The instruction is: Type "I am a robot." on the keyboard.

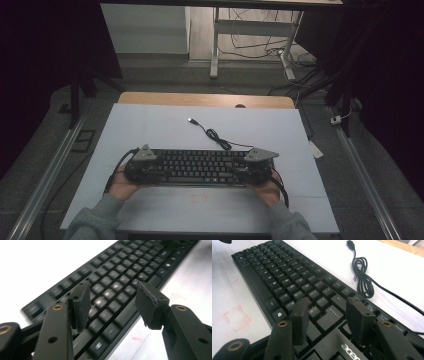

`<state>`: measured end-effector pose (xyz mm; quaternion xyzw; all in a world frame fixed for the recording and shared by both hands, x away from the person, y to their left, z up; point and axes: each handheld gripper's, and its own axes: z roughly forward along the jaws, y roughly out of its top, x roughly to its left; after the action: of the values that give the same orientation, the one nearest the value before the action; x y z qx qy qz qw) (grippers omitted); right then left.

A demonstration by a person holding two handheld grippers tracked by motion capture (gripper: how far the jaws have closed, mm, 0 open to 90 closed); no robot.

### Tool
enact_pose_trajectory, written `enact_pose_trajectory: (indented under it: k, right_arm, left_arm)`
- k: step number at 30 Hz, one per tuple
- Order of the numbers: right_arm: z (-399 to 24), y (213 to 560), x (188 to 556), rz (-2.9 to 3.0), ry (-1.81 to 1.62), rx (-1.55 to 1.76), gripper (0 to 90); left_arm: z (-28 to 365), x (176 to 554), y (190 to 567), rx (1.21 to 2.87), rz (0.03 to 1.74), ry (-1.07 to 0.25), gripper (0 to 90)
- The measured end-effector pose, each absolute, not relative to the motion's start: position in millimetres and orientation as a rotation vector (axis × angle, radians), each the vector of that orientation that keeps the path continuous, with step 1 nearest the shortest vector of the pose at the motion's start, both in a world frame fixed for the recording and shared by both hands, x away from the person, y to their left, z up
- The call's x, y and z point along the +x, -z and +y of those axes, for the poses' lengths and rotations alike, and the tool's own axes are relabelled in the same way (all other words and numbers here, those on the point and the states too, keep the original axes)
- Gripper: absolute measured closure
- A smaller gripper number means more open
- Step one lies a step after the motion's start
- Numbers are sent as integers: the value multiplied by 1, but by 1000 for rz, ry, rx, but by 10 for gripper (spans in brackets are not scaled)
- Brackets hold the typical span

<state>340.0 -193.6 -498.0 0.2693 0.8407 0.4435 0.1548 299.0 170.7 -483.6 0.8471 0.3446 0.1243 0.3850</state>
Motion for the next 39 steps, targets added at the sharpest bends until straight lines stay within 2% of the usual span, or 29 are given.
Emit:
enact_pose_trajectory:
  k: [4, 8, 10, 12, 13, 14, 15, 18, 39]
  right_arm:
    - [-199, 498, 338, 2407, -1256, 772, 533]
    - [-202, 499, 339, 2408, -1259, 776, 532]
    - [-202, 500, 339, 2406, -1262, 772, 532]
    - [-201, 500, 340, 2408, -1253, 756, 532]
    - [-201, 500, 340, 2408, -1253, 756, 532]
    - [-200, 500, 341, 2410, -1249, 751, 532]
    - [-200, 500, 341, 2410, -1249, 751, 532]
    - [-201, 500, 342, 2408, -1250, 750, 532]
    - [-201, 501, 343, 2412, -1243, 753, 527]
  left_arm:
    - [157, 304, 482, 2196, 828, -309, 517]
    - [151, 306, 487, 2199, 834, -317, 636]
    - [149, 306, 490, 2196, 847, -322, 657]
    - [149, 305, 493, 2187, 857, -315, 740]
    - [148, 305, 495, 2191, 856, -314, 740]
    - [147, 305, 497, 2195, 854, -306, 812]
    - [146, 304, 498, 2197, 852, -301, 812]
    - [142, 303, 503, 2214, 847, -308, 887]
    - [130, 301, 515, 2295, 796, -248, 886]
